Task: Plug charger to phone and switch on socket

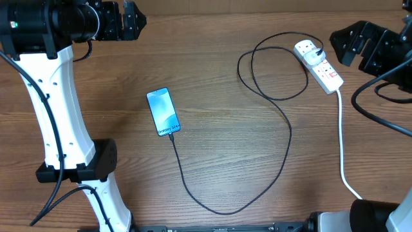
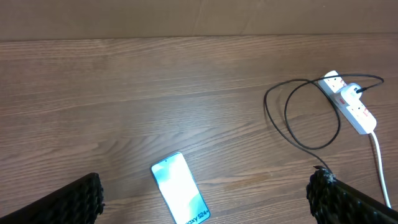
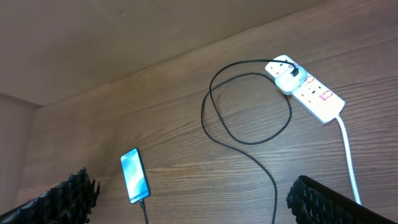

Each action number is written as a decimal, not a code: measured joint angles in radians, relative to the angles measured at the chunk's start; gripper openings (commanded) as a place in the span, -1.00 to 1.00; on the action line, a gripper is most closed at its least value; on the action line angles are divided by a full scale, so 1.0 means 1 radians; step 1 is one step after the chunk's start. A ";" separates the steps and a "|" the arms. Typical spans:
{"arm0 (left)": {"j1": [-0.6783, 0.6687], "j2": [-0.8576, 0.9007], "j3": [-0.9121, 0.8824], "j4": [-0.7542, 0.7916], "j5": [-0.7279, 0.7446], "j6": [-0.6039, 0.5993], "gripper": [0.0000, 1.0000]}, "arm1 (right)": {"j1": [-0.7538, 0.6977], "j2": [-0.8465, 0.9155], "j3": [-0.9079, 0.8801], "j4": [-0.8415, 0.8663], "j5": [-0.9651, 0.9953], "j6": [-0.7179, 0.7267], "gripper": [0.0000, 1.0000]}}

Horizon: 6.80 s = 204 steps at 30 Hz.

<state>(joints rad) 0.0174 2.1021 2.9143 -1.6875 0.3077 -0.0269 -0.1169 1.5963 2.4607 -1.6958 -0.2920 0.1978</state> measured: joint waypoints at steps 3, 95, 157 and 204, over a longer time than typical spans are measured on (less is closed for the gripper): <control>0.000 0.000 0.000 0.000 0.000 0.000 1.00 | 0.000 0.000 0.000 0.000 -0.010 -0.002 1.00; 0.000 -0.002 0.004 0.000 0.000 0.000 1.00 | 0.179 -1.585 -2.442 1.621 0.142 -0.067 1.00; 0.000 -1.780 -2.633 1.783 -0.231 0.270 1.00 | 0.179 -1.585 -2.442 1.621 0.142 -0.068 1.00; 0.000 -2.087 -2.905 1.616 -0.234 0.341 1.00 | 0.178 -1.585 -2.442 1.621 0.141 -0.067 1.00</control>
<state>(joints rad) 0.0174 0.0151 0.0093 -0.0711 0.0738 0.3138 0.0612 0.0109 0.0185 -0.0750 -0.1509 0.1307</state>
